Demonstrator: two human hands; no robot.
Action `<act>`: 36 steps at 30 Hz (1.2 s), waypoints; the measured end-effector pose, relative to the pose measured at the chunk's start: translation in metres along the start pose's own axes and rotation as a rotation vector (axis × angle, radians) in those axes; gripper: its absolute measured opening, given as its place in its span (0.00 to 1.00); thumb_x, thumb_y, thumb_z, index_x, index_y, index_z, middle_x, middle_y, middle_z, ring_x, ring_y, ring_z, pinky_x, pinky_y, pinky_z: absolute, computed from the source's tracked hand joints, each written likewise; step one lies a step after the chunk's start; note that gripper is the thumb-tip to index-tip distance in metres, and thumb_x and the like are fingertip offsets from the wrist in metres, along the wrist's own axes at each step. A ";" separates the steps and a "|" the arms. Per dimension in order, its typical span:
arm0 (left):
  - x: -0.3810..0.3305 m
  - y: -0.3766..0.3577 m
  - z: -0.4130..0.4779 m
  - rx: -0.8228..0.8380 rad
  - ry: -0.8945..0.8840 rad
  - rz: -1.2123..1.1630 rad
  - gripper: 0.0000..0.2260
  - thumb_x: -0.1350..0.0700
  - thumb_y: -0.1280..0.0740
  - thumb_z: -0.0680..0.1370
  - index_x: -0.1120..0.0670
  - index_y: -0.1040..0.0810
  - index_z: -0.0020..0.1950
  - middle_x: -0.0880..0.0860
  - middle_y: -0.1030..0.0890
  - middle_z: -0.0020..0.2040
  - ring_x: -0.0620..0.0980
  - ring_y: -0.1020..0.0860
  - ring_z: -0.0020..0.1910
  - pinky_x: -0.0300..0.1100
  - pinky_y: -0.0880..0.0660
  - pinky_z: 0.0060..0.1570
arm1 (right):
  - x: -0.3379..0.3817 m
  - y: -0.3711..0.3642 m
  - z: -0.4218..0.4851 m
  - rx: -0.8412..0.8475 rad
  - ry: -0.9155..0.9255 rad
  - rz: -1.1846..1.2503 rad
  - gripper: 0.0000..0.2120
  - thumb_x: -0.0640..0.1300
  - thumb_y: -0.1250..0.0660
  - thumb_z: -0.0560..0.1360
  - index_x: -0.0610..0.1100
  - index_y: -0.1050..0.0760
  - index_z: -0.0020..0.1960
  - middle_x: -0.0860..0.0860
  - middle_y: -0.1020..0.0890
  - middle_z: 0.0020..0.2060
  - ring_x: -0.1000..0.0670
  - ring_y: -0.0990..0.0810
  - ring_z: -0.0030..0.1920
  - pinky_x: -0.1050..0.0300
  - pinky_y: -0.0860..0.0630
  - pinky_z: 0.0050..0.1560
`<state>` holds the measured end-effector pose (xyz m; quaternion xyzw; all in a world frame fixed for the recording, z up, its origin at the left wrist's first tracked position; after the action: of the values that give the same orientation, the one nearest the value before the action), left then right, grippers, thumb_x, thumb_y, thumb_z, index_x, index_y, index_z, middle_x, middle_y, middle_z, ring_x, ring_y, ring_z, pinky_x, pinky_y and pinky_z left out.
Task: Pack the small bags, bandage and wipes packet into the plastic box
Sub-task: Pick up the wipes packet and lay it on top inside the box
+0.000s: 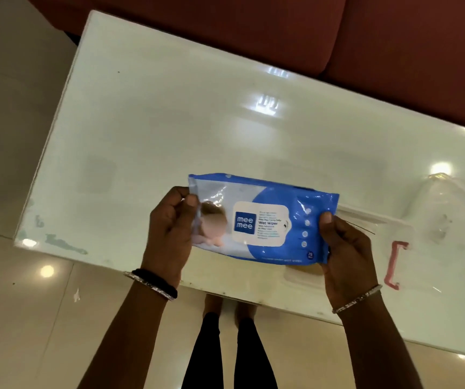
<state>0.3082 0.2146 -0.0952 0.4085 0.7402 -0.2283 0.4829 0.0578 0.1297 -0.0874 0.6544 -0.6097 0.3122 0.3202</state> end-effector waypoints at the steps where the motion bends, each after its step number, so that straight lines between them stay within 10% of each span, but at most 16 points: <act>1: 0.000 -0.010 0.000 0.023 -0.010 0.062 0.09 0.57 0.40 0.82 0.62 0.24 0.48 0.61 0.22 0.37 0.64 0.25 0.33 0.57 0.20 0.32 | -0.002 0.013 -0.001 -0.062 0.001 -0.008 0.10 0.51 0.34 0.73 0.51 0.14 0.40 0.54 0.12 0.39 0.54 0.14 0.40 0.53 0.18 0.44; 9: 0.009 -0.094 -0.020 0.015 -0.048 0.504 0.06 0.57 0.36 0.80 0.56 0.21 0.45 0.47 0.22 0.31 0.49 0.25 0.30 0.41 0.30 0.34 | -0.027 0.113 -0.004 -0.402 -0.023 -0.162 0.16 0.45 0.37 0.80 0.41 0.19 0.37 0.53 0.17 0.29 0.49 0.21 0.36 0.51 0.25 0.43; 15: 0.003 -0.126 -0.027 -0.050 -0.043 0.688 0.06 0.56 0.37 0.80 0.54 0.21 0.46 0.50 0.21 0.32 0.56 0.23 0.34 0.40 0.34 0.30 | -0.034 0.139 0.012 -0.468 -0.058 -0.282 0.19 0.45 0.38 0.81 0.26 0.27 0.46 0.27 0.20 0.43 0.33 0.24 0.37 0.50 0.29 0.45; 30: -0.011 -0.179 -0.045 -0.062 -0.314 1.001 0.15 0.57 0.28 0.73 0.55 0.24 0.58 0.56 0.23 0.55 0.56 0.22 0.52 0.44 0.26 0.47 | -0.013 0.157 0.043 -0.560 -0.028 -0.817 0.19 0.47 0.43 0.82 0.35 0.21 0.47 0.37 0.17 0.43 0.35 0.20 0.46 0.57 0.35 0.43; 36: 0.011 -0.219 -0.069 0.313 -0.526 1.035 0.19 0.59 0.30 0.75 0.57 0.25 0.65 0.59 0.24 0.67 0.59 0.26 0.67 0.47 0.20 0.55 | -0.022 0.152 0.047 -0.596 -0.117 -0.843 0.16 0.47 0.43 0.82 0.38 0.23 0.46 0.37 0.17 0.45 0.34 0.20 0.49 0.55 0.35 0.43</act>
<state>0.0889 0.1468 -0.0875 0.7117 0.2584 -0.1630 0.6325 -0.0945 0.0972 -0.1272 0.7400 -0.3723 -0.0681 0.5560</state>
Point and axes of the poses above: each hand's wrist, its own z-axis towards the middle knuckle, its own y-axis out of the back of the hand, x = y × z, the point moved 6 cm from there along z, towards the middle knuckle
